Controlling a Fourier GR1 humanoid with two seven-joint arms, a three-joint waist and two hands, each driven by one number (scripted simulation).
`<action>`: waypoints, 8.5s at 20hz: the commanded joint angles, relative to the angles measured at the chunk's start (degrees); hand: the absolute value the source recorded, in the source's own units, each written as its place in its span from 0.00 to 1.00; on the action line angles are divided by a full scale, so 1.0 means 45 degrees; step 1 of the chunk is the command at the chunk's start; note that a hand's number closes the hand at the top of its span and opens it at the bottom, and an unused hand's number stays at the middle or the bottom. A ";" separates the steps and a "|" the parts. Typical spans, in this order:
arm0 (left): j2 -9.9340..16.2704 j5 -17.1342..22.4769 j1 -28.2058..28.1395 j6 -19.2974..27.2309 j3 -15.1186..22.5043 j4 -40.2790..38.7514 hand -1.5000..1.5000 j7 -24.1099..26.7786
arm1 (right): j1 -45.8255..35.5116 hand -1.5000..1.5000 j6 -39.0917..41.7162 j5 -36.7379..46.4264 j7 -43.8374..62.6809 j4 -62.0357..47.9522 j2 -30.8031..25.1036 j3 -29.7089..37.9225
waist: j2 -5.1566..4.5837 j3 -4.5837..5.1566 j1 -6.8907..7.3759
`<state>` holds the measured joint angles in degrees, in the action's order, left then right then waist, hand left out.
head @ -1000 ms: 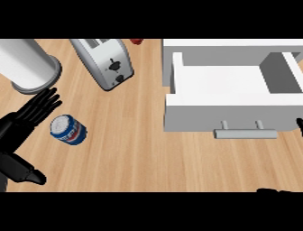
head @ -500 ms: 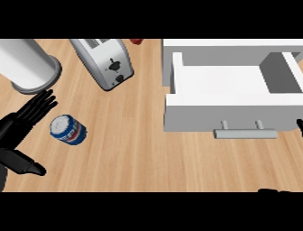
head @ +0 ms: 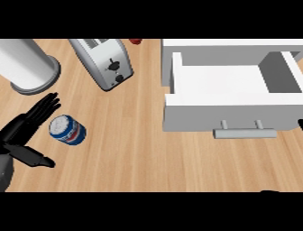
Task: Pick up the can, place it into the drawer and close the drawer
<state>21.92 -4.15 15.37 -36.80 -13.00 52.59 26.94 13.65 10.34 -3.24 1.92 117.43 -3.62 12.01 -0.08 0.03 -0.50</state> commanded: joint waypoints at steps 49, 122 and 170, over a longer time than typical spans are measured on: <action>-0.0375 -0.2167 0.3782 0.1160 0.1367 -0.8466 0.00 0.4894 | 0.0468 0.00 0.0559 -0.0843 0.0485 0.1032 0.0286 0.0692 | -0.0051 0.0014 -0.0163; -0.4871 0.3109 1.4652 1.4298 0.4963 -0.2718 1.00 -0.8699 | -0.0184 0.00 0.0288 0.0055 0.0177 0.0600 0.0738 0.0679 | -0.0138 -0.0025 -0.0321; -0.4871 0.8031 1.4727 1.7701 1.0574 -0.7474 0.00 -0.4928 | -0.1633 0.00 0.0489 -0.0394 0.1275 0.0938 0.0049 0.0483 | -0.0421 -0.0041 -0.1512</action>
<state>0.00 30.80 81.84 42.07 35.08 19.88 3.28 6.16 11.74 -4.64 8.29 122.10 -2.99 14.14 -1.87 -0.15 -7.42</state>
